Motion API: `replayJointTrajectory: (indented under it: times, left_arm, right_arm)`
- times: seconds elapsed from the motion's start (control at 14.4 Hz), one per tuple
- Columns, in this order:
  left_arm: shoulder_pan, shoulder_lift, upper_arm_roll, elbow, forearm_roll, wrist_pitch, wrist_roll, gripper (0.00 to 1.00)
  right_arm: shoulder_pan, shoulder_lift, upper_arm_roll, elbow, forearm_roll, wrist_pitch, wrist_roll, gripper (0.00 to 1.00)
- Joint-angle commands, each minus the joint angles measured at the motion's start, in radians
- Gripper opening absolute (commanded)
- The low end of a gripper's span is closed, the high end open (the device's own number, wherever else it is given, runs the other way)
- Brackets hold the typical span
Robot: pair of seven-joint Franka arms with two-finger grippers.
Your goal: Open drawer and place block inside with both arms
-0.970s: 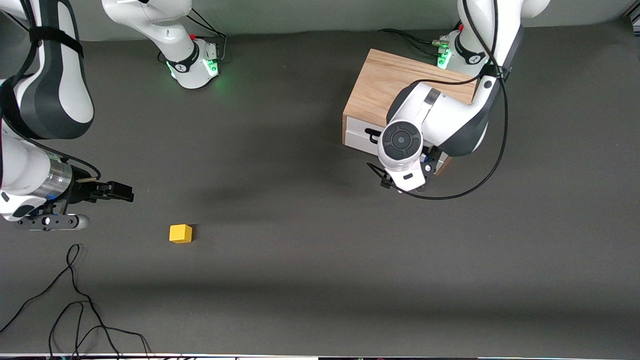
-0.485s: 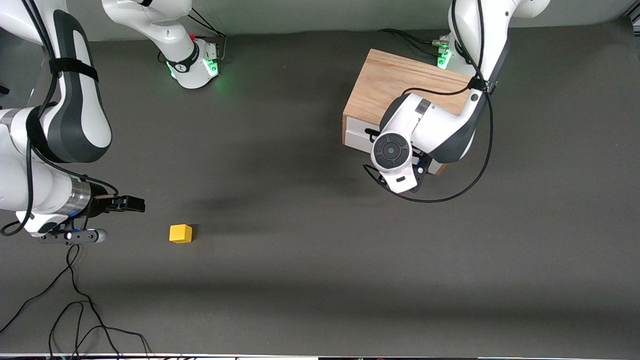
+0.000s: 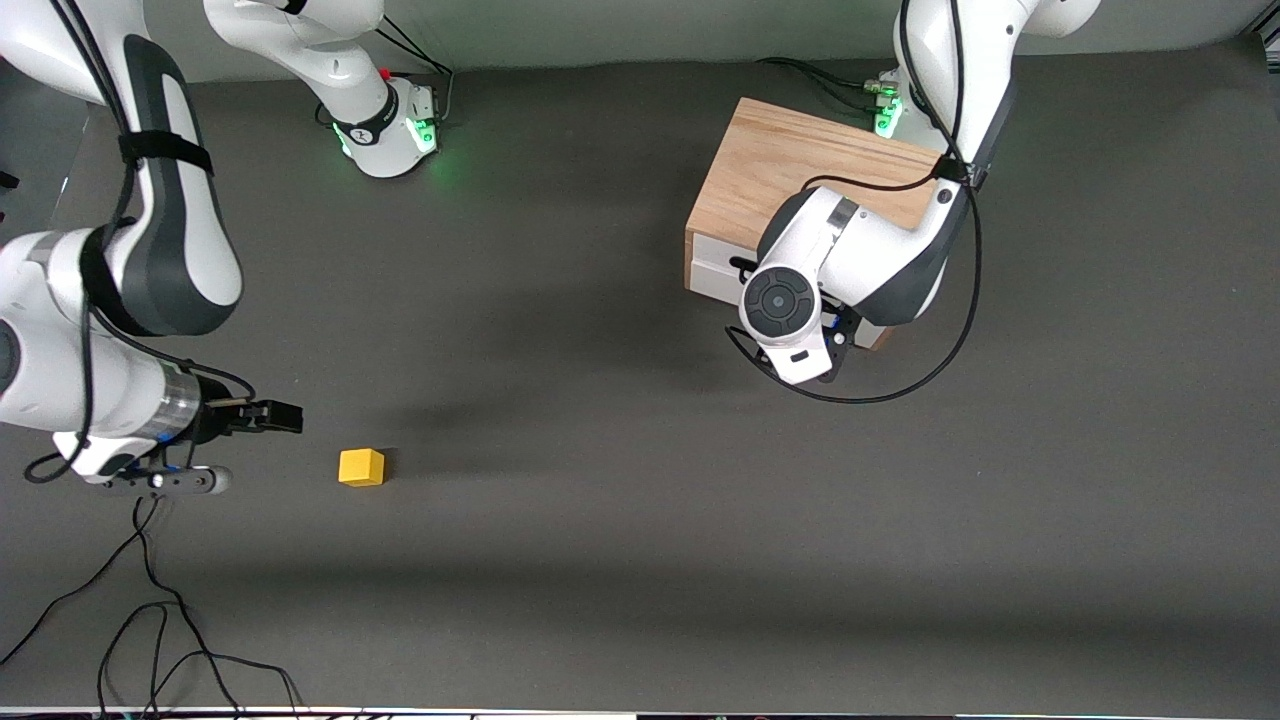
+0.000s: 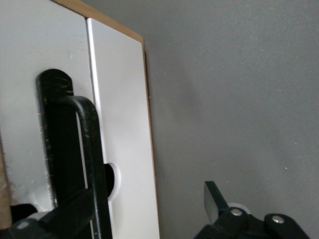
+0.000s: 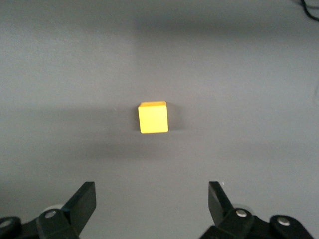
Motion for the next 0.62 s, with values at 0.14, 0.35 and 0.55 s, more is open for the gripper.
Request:
replayJointTrajectory:
  times: [0.14,0.35,0.55]
  left_arm:
    - [-0.013,-0.009,0.005,-0.002,-0.010,-0.068,-0.035,1.00]
    - [-0.013,0.008,0.005,0.000,-0.008,-0.032,-0.033,1.00]
    - [-0.008,0.020,0.005,0.000,-0.005,0.022,-0.033,1.00]
  right_arm:
    - [0.013,0.096,-0.008,0.025,0.003,0.094,0.001,1.00]
    - [0.014,0.150,-0.008,0.003,0.011,0.205,-0.001,1.00]
    - [0.010,0.191,-0.008,-0.032,0.011,0.320,-0.001,1.00]
